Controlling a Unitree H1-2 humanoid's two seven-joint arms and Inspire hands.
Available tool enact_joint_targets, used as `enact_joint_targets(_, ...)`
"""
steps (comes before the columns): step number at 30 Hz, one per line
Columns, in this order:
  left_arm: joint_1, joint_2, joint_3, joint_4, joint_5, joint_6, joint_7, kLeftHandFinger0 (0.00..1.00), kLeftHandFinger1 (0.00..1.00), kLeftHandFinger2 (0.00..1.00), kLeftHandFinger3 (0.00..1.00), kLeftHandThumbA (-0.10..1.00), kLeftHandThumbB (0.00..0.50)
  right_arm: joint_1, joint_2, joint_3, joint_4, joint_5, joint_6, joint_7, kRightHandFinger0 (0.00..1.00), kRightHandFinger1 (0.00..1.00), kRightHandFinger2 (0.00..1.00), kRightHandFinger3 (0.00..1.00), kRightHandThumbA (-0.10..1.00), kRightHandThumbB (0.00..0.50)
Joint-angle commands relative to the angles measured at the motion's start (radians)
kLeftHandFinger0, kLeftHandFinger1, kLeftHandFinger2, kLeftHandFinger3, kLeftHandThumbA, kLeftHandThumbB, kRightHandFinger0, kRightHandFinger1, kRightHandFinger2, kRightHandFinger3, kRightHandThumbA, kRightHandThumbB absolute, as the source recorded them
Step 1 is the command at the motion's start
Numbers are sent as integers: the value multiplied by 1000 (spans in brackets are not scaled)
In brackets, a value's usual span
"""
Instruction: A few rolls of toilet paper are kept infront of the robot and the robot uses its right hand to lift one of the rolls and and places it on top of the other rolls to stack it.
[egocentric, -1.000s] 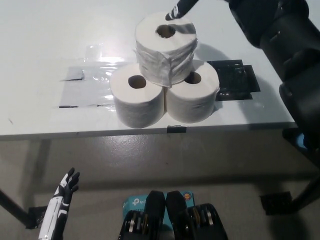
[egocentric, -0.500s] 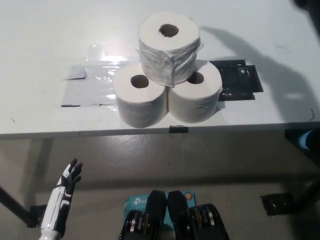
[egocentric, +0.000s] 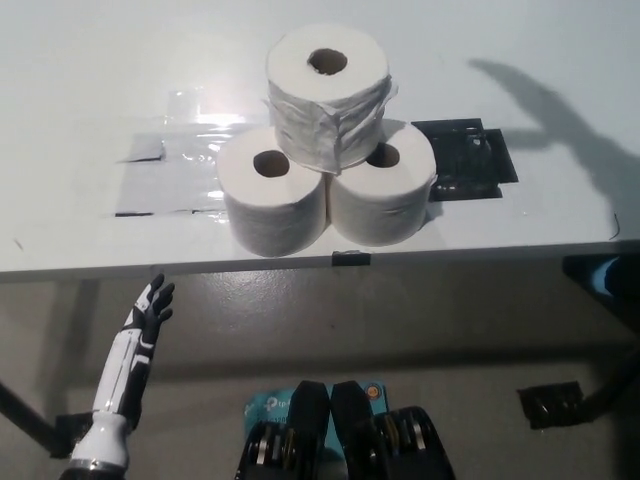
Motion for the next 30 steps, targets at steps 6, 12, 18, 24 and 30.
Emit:
enact_joint_targets(6, -142, -2, 19, 7, -77, 26, -11, 1000, 1000, 1000, 1000, 1000, 170, 626, -126, -724, -1522, 513, 159, -267, 1000, 1000, 1000, 1000, 1000, 219)
enact_joint_targets(12, -140, 0, 29, 14, -94, 48, -15, 1000, 1000, 1000, 1000, 985, 171, 958, 75, -630, -1608, 516, 2, -399, 1000, 1000, 1000, 1000, 1000, 268)
enact_joint_targets(18, -175, 7, 34, 26, -101, 59, -19, 1000, 1000, 1000, 1000, 993, 190, 1029, 145, -549, -1560, 549, -94, -403, 1000, 1000, 1000, 1000, 1000, 250)
enact_joint_targets(24, -218, 8, 34, 33, -98, 65, -18, 1000, 1000, 1000, 1000, 997, 181, 1027, 200, -491, -1511, 540, -124, -379, 1000, 1000, 1000, 1000, 1000, 263)
enact_joint_targets(30, -208, 7, 34, 18, -105, 60, -24, 1000, 1000, 1000, 1000, 993, 134, 1046, 295, -407, -1456, 451, -133, -330, 1000, 1000, 1000, 1000, 1000, 250)
